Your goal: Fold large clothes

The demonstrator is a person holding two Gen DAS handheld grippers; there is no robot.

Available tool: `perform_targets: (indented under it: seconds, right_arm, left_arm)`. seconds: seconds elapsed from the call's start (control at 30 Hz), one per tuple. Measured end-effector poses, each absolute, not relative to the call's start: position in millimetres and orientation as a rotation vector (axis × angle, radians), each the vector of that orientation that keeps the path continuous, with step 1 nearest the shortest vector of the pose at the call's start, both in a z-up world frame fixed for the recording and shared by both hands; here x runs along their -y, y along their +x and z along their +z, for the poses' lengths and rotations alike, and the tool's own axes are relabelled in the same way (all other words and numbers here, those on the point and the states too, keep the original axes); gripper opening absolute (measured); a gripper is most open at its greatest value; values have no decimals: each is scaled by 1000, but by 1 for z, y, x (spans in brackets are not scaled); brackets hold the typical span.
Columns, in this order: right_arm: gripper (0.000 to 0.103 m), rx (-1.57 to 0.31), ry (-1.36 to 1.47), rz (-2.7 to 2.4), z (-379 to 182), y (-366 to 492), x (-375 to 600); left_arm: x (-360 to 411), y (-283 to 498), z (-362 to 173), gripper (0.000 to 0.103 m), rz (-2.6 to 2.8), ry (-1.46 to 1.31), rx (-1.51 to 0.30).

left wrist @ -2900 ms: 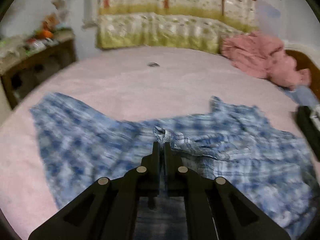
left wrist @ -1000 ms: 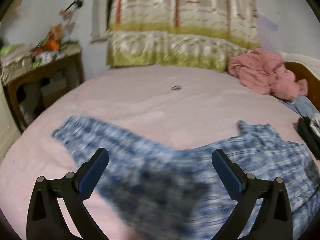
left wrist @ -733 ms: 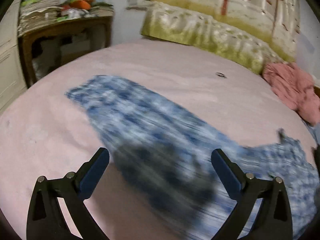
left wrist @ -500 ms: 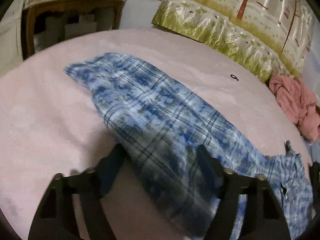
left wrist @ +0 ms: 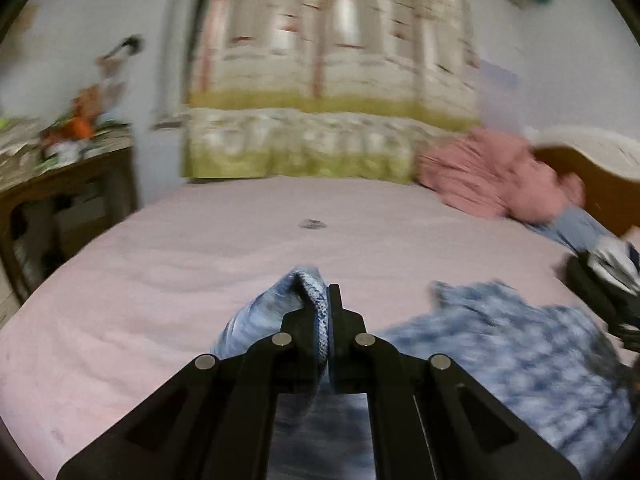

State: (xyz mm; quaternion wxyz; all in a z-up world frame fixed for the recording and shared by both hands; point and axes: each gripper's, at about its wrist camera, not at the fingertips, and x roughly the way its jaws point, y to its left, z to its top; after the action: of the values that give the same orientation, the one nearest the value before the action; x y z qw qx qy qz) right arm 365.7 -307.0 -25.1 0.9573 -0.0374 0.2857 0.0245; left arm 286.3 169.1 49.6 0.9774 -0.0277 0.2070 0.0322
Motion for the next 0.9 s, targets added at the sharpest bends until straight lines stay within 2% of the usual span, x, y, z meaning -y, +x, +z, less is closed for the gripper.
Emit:
perform_targets:
  seconds: [0.17, 0.37, 0.47, 0.5, 0.53, 0.57, 0.6, 0.77, 0.9]
  right_arm:
    - [86, -586, -57, 68, -25, 366, 307]
    - [86, -616, 11, 140, -26, 365, 308]
    - [86, -615, 26, 144, -24, 364, 311]
    - [86, -620, 35, 136, -25, 365, 313]
    - [86, -630, 44, 127, -26, 367, 314]
    - [86, -635, 49, 125, -27, 366, 314]
    - [86, -640, 56, 132, -27, 367, 315]
    - [86, -622, 21, 122, -26, 364, 309]
    - [86, -621, -7, 114, -27, 363, 303]
  left_arm:
    - [-46, 292, 32, 3, 99, 110, -480]
    - [33, 314, -17, 5, -38, 131, -605]
    - [51, 317, -45, 19, -109, 210, -700]
    - [52, 314, -52, 36, -106, 229, -699]
    - [53, 312, -57, 47, -112, 249, -698]
    - [50, 307, -58, 66, -114, 260, -690]
    - [47, 302, -56, 72, -116, 254, -672]
    - [14, 266, -24, 79, -166, 97, -585]
    - [-33, 244, -5, 84, -8, 47, -499]
